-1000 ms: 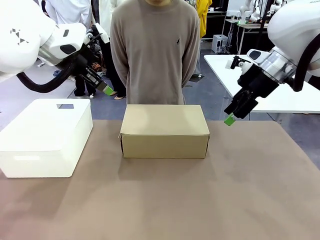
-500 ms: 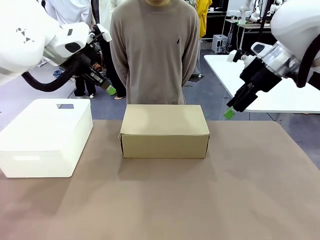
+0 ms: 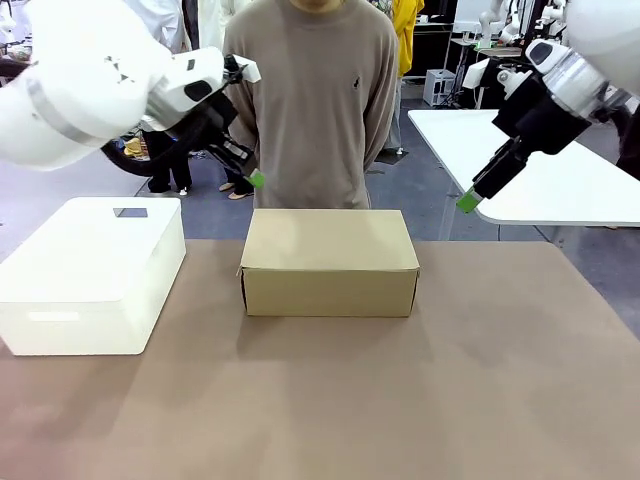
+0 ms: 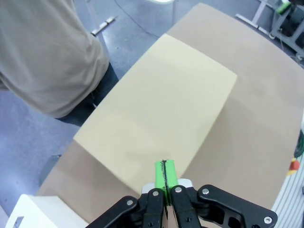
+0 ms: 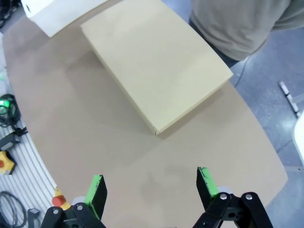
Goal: Pack the shoes into the box.
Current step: Press down on the lid of the Shoes Box.
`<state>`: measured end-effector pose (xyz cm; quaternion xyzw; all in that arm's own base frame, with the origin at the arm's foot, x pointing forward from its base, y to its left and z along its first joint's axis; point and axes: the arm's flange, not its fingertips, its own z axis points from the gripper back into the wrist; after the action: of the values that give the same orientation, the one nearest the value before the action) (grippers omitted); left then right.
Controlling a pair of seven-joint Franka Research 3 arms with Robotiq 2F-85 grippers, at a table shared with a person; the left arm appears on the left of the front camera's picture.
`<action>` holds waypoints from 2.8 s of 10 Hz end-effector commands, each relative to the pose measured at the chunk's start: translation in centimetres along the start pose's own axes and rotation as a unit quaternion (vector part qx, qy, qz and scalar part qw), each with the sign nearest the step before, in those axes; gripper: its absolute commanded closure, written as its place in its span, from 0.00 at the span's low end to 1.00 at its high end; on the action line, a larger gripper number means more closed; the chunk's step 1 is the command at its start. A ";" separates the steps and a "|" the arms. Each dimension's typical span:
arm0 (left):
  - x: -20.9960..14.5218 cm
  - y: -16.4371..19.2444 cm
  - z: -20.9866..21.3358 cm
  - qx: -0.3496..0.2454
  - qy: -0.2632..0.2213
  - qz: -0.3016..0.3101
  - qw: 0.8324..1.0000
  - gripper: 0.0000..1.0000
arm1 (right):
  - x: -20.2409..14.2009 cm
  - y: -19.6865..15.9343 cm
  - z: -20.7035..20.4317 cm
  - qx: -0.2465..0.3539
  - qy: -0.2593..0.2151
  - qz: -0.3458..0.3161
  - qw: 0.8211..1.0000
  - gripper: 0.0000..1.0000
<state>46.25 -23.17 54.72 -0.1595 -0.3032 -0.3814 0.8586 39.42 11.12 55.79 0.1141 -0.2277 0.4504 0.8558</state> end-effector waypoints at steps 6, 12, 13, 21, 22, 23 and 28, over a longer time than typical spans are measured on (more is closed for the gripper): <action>3.2 1.7 -8.2 -0.015 0.022 0.073 0.997 1.00 | -3.0 3.2 2.1 -0.065 -0.043 -0.024 0.997 0.00; 2.6 1.8 -9.8 -0.012 0.028 0.066 0.997 1.00 | -3.4 3.5 3.1 -0.065 -0.055 -0.016 0.996 0.00; 2.6 1.8 -9.8 -0.012 0.028 0.066 0.997 1.00 | -3.4 3.5 3.1 -0.065 -0.055 -0.016 0.996 0.00; 6.5 2.6 -12.9 -0.022 0.029 0.092 0.995 1.00 | -3.4 3.5 3.1 -0.065 -0.055 -0.016 0.996 0.00; 7.3 2.7 -13.8 -0.022 0.042 0.092 0.995 1.00 | -3.4 3.5 3.1 -0.065 -0.055 -0.016 0.996 0.00; 8.1 2.8 -14.7 -0.014 0.053 0.094 0.994 1.00 | -3.4 3.5 3.1 -0.065 -0.055 -0.016 0.996 0.00; 10.7 3.7 -19.6 -0.004 0.123 0.099 0.987 1.00 | -3.4 3.5 3.1 -0.065 -0.055 -0.016 0.996 0.00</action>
<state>61.27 -35.54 45.85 -0.1508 -0.1929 -0.3153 0.9169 33.80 9.13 56.52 0.0928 -0.3025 0.4226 0.8493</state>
